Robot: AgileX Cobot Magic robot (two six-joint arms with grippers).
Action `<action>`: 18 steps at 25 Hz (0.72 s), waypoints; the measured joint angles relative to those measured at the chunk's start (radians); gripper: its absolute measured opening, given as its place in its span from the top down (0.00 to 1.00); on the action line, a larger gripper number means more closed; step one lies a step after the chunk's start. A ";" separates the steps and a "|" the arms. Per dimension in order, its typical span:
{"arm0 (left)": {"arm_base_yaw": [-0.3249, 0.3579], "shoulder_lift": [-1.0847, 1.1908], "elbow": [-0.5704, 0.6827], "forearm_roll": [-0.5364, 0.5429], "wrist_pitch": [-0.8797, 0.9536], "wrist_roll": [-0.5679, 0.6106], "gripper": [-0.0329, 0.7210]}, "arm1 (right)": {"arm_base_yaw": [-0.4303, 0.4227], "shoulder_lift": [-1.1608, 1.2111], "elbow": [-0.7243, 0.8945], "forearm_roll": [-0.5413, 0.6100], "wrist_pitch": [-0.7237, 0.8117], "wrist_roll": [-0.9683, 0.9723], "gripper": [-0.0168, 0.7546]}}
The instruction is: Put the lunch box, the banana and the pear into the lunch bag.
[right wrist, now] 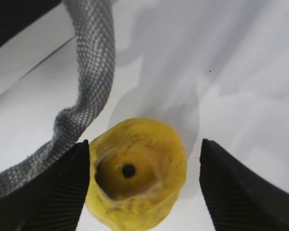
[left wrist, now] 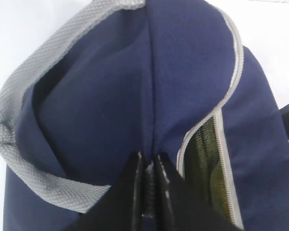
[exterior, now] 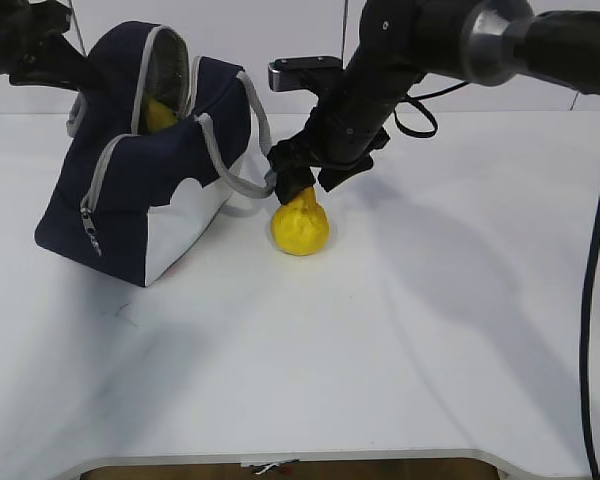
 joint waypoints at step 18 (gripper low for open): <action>0.000 0.000 0.000 0.000 0.000 0.000 0.94 | 0.000 0.002 -0.012 0.002 0.056 0.000 0.63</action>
